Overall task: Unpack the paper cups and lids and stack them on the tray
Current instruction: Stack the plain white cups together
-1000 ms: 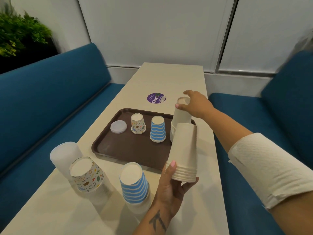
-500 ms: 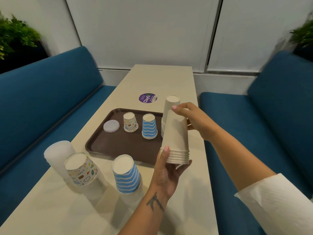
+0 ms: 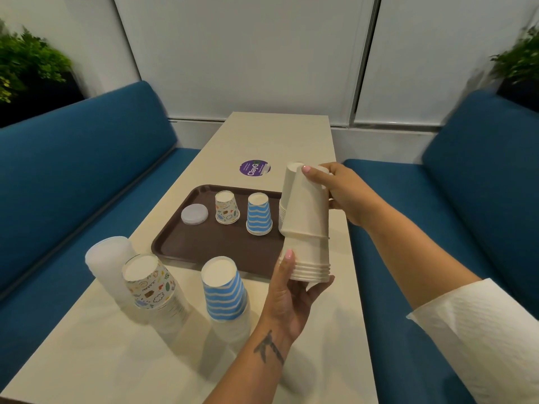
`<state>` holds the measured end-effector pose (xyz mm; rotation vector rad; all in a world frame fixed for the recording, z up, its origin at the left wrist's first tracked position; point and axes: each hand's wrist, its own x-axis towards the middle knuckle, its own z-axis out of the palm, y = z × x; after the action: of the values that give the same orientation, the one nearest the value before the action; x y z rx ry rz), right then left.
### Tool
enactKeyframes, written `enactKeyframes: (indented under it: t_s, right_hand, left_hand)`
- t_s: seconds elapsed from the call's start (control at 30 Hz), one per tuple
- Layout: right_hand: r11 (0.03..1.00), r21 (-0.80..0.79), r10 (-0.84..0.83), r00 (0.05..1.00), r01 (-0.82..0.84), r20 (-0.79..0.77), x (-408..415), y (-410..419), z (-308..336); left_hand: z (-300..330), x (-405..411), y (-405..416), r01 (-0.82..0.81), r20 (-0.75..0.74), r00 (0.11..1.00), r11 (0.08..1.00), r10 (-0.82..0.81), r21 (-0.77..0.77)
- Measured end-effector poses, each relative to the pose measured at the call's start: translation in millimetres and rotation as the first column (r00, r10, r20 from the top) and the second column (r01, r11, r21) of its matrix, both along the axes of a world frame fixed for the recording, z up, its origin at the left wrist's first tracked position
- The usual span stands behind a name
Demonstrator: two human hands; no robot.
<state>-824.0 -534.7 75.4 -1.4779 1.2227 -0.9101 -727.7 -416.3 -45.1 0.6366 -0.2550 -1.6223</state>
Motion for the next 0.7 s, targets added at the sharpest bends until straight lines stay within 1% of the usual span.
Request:
enactKeyframes:
  t_s: [0.13,0.23,0.4,0.5,0.7]
  right_hand:
    - [0.998,-0.052,-0.045,0.999,0.047,0.029,1,-16,21]
    - [0.989,-0.103,-0.1,0.991,0.109,0.089,5,-31,37]
    - [0.938,-0.268,-0.185,0.972,0.218,0.145,11,-55,53]
    - [0.9,-0.359,-0.222,0.968,0.249,0.115,16,-66,54]
    - [0.905,-0.362,-0.237,0.971,0.222,0.004,26,-88,39]
  left_hand:
    - [-6,4,4,0.008,-0.024,1.0,1.0,-0.008,0.001]
    - [-8,8,3,0.011,-0.02,1.0,1.0,-0.01,0.01]
    - [-12,10,0,0.018,-0.008,1.0,0.999,-0.017,0.033]
    - [-13,11,-3,0.021,-0.01,1.0,0.999,-0.02,0.043]
    - [-12,14,-8,0.033,0.008,0.999,0.997,-0.034,0.064]
